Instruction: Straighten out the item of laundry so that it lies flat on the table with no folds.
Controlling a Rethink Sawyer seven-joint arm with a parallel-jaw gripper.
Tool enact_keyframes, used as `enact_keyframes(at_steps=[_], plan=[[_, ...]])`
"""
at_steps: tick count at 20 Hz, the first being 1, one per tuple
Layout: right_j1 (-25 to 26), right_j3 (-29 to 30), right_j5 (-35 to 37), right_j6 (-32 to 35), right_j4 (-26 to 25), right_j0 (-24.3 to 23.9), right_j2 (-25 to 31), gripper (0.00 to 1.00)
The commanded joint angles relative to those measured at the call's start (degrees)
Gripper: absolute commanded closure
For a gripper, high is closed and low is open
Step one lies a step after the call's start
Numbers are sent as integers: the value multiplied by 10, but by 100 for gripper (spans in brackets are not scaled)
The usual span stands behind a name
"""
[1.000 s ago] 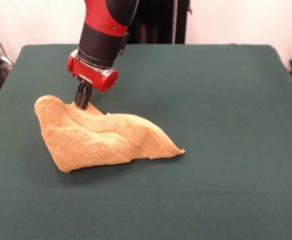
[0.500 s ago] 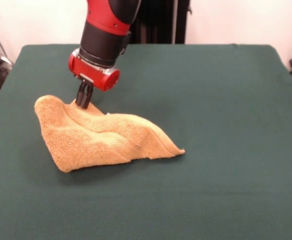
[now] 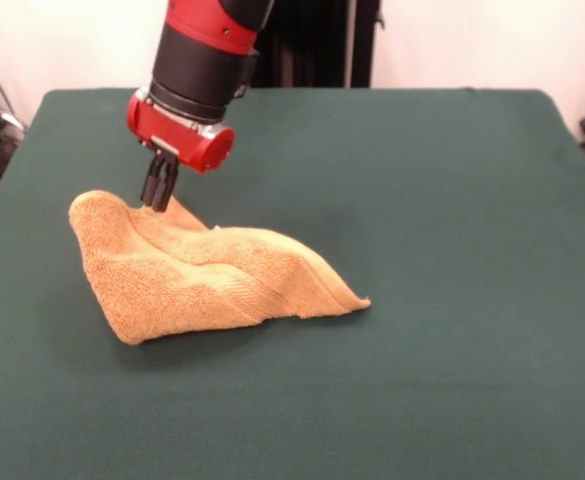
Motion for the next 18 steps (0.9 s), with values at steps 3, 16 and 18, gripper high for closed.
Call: enact_keyframes(at_steps=[3, 16, 18], plan=[[16, -17, 47, 85, 25, 21, 24, 0], [20, 28, 47, 145, 73, 13, 57, 0], [27, 30, 35, 150, 84, 24, 50, 0]])
